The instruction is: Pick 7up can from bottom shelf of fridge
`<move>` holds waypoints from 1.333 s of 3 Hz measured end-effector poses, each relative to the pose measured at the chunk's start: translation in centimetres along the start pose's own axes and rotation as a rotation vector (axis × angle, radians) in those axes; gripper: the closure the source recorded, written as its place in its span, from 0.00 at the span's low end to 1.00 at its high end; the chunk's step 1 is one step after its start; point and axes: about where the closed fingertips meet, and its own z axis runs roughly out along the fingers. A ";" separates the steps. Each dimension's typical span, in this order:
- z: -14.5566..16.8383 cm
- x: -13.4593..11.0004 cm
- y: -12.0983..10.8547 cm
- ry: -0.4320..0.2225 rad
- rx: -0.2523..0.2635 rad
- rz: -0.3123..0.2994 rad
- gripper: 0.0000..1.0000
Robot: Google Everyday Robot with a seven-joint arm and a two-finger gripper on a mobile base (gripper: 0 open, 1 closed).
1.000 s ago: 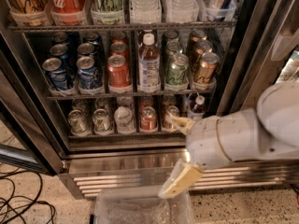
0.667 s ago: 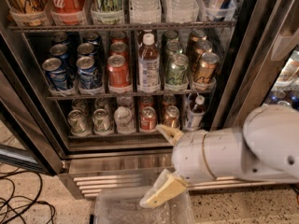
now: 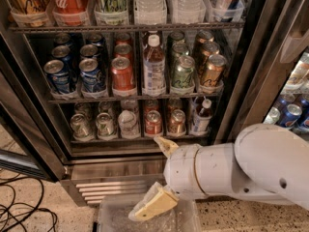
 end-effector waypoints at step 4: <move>6.9 0.2 -5.7 -0.276 0.326 -0.070 0.00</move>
Offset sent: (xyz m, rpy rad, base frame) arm 0.0493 0.0027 -0.0842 0.1822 -0.3135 -0.3851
